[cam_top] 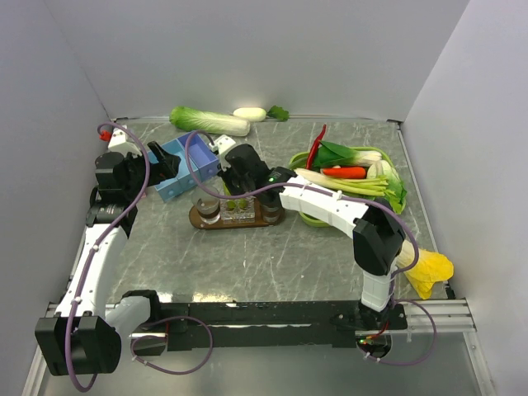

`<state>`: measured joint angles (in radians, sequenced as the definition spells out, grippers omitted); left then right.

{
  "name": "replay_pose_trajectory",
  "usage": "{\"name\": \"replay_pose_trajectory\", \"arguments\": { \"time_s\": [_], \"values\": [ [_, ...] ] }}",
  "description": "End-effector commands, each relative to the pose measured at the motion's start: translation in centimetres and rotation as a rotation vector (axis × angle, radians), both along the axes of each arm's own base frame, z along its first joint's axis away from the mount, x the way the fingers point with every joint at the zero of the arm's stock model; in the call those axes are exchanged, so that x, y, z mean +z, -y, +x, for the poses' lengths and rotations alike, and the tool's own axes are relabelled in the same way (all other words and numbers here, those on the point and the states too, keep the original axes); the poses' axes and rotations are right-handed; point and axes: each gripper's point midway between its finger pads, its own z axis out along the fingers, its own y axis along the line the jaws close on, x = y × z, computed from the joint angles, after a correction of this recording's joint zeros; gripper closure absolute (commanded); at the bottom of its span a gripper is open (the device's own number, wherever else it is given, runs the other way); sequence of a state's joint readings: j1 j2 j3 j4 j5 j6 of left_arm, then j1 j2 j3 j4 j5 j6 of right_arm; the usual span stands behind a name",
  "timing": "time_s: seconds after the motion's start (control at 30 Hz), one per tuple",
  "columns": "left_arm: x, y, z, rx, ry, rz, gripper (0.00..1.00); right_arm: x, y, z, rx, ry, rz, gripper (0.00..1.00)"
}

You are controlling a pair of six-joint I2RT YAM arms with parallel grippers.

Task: Prepare toiletry sets of a toothbrush and toothpaste on the tray
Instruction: Place the toothpaste in the toothpaste holder.

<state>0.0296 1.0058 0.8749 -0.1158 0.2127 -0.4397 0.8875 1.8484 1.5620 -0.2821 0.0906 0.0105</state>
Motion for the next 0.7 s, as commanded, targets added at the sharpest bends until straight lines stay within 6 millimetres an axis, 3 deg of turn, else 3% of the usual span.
{"name": "replay_pose_trajectory", "arguments": {
  "time_s": [0.0,0.1,0.27,0.67],
  "values": [
    [2.0,0.1,0.5,-0.007,0.064,-0.009,0.03,0.1,-0.3,0.9,-0.032,0.027,0.029,1.0],
    [1.9,0.1,0.5,-0.008,0.064,-0.009,0.03,0.3,-0.1,1.2,-0.043,0.032,0.029,0.99],
    [1.8,0.1,0.5,-0.008,0.061,-0.009,0.03,0.8,0.0,1.1,-0.045,0.036,0.034,0.82],
    [1.8,0.1,0.5,-0.01,0.06,-0.008,0.03,2.6,-0.1,0.7,-0.034,0.047,0.071,0.62]
  ]
}}
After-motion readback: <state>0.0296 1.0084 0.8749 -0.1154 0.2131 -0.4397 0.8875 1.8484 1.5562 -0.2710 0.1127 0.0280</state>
